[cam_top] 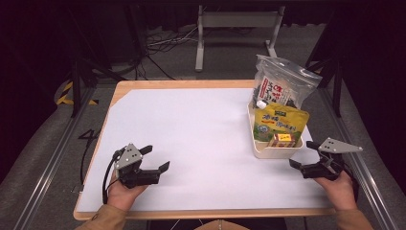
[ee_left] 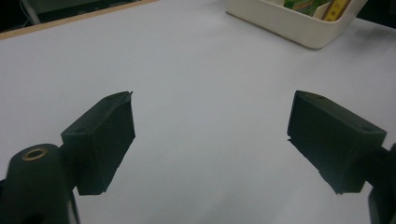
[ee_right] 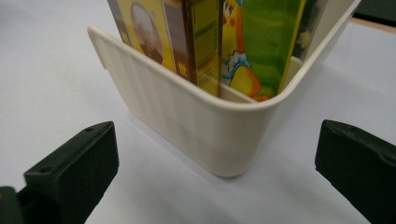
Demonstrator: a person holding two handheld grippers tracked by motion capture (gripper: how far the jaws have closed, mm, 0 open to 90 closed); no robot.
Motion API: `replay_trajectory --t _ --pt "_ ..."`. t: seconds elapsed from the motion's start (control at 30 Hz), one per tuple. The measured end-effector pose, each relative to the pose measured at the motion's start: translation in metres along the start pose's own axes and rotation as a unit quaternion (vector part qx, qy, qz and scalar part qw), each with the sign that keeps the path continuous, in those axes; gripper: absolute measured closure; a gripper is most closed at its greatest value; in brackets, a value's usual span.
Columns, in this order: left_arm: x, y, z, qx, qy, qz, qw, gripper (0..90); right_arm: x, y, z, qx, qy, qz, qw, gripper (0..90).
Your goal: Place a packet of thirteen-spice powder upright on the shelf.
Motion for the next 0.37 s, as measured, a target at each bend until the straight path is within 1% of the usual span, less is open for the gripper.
replay_trajectory --t 0.07,0.17,0.3,0.37 --pt "0.0007 0.0006 0.0008 -0.005 0.003 0.0 1.0 15.3 0.0027 0.0023 0.0007 0.002 -0.002 0.005 1.0 0.0" --pt "0.0023 0.0014 0.0009 -0.004 0.003 0.003 1.0 15.2 0.0056 0.005 0.0013 0.001 -0.001 0.01 1.0 0.0" --pt "0.0033 0.0019 0.0008 -0.005 0.002 0.004 1.0 15.1 0.0073 0.0069 0.0013 0.003 -0.004 0.009 0.9999 0.0" --pt "0.0031 0.002 0.0015 -0.005 0.002 0.004 1.0 15.0 0.0071 0.0067 0.0017 0.002 -0.002 0.006 1.0 0.0"
Point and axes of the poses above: each handheld gripper's, and its own axes: x roughly forward along the jaws, y roughly out of its underside, z roughly to its left, the point moved 1 cm from there along x, roughly forward along the jaws, and after that the axes turned 4 degrees about -x, right-handed, at the moved point
